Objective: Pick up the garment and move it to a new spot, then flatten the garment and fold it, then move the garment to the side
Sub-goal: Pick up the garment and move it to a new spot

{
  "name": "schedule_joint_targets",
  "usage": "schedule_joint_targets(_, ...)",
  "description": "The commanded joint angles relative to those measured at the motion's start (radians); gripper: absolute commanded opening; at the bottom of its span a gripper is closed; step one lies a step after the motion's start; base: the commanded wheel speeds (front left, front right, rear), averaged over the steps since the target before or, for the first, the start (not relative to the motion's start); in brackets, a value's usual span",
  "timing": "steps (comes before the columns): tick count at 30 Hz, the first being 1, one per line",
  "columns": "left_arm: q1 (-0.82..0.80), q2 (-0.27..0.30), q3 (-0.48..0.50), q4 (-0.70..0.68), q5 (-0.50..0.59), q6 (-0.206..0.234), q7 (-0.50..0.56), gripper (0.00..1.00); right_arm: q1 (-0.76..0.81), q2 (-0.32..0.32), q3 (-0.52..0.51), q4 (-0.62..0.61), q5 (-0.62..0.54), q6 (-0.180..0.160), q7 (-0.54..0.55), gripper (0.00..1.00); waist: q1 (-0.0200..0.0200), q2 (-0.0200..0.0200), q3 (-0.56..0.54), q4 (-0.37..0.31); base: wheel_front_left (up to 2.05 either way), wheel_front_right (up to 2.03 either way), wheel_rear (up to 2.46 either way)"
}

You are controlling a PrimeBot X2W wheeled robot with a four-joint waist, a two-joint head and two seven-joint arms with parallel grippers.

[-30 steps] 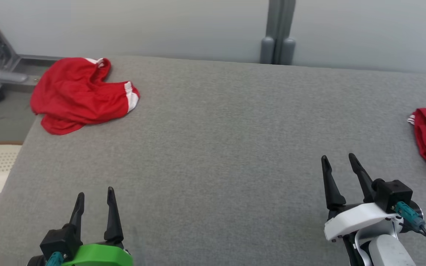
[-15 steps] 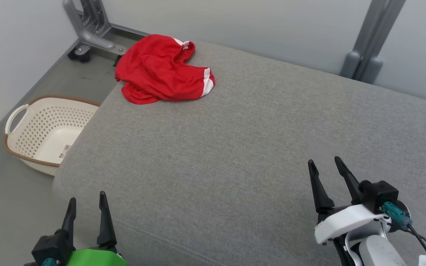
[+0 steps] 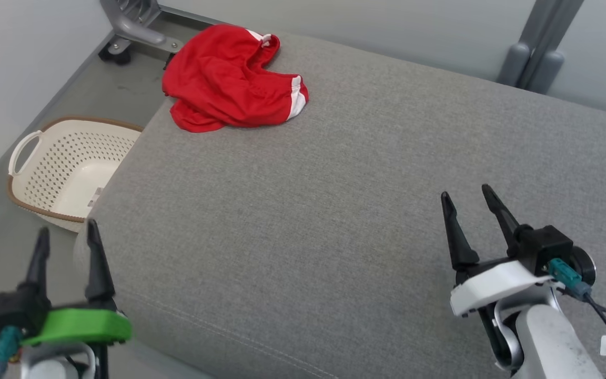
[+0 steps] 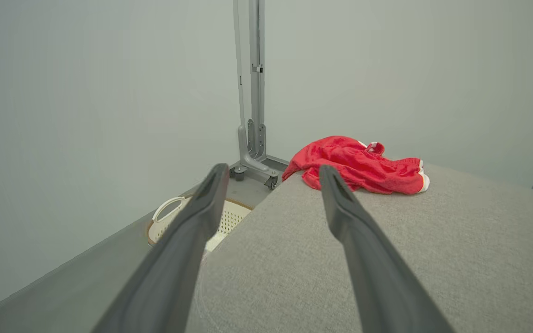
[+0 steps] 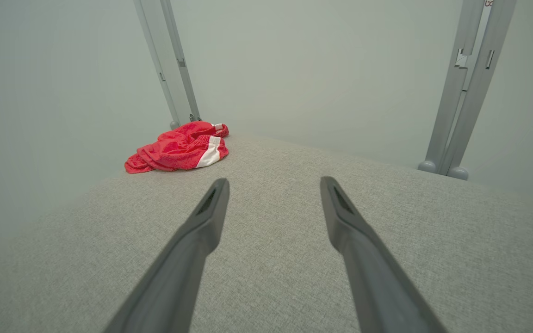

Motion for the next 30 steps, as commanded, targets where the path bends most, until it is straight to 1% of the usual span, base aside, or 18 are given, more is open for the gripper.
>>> schedule_joint_targets(1, -0.058, 0.029, 0.008, -0.011, 0.019, -0.006, 0.007, 1.00, -0.024, -0.005, -0.006, -0.024, -0.019, -0.002, 0.010, 1.00, 0.0000, 0.0000, 0.078, -0.071, 0.00, 0.00, 0.00)
schedule_joint_targets(5, -0.236, 0.120, 0.020, -0.040, 0.038, -0.022, 0.057, 1.00, -0.065, -0.005, -0.020, -0.110, -0.067, -0.002, 0.052, 1.00, 0.0000, 0.0000, 0.167, -0.134, 0.00, 0.00, 0.00)
schedule_joint_targets(9, -0.438, 0.216, 0.010, -0.036, 0.053, -0.070, 0.114, 1.00, -0.104, -0.005, -0.006, -0.189, -0.104, -0.002, 0.094, 1.00, 0.0000, 0.0000, 0.262, -0.198, 0.00, 0.00, 0.00)
schedule_joint_targets(11, -0.545, 0.243, 0.004, -0.001, 0.030, -0.090, 0.160, 1.00, -0.121, -0.005, -0.001, -0.227, -0.122, -0.002, 0.115, 1.00, 0.0000, 0.0000, 0.309, -0.223, 0.00, 0.00, 0.00)
schedule_joint_targets(15, -0.735, 0.264, -0.010, 0.102, -0.030, -0.112, 0.253, 1.00, -0.133, -0.009, -0.001, -0.303, -0.146, -0.002, 0.149, 1.00, 0.0000, 0.0000, 0.390, -0.258, 0.00, 0.00, 0.00)
schedule_joint_targets(19, -0.871, 0.282, -0.061, 0.236, -0.065, -0.128, 0.327, 1.00, -0.147, -0.018, 0.002, -0.378, -0.157, -0.002, 0.178, 1.00, 0.0000, 0.0000, 0.473, -0.294, 0.00, 0.00, 0.00)
schedule_joint_targets(22, -0.930, 0.279, -0.108, 0.320, -0.095, -0.135, 0.371, 1.00, -0.152, -0.021, -0.005, -0.420, -0.165, -0.002, 0.191, 1.00, 0.0000, 0.0000, 0.517, -0.310, 0.00, 0.00, 0.00)
schedule_joint_targets(26, -0.966, 0.260, -0.201, 0.406, -0.187, -0.138, 0.442, 1.00, -0.141, -0.026, -0.015, -0.463, -0.169, -0.002, 0.199, 1.00, 0.0000, 0.0000, 0.557, -0.322, 0.00, 0.00, 0.00)
schedule_joint_targets(30, -0.976, 0.281, -0.293, 0.443, -0.295, -0.138, 0.477, 1.00, -0.134, -0.028, -0.023, -0.489, -0.173, -0.002, 0.202, 1.00, 0.0000, 0.0000, 0.578, -0.329, 0.00, 0.00, 0.00)
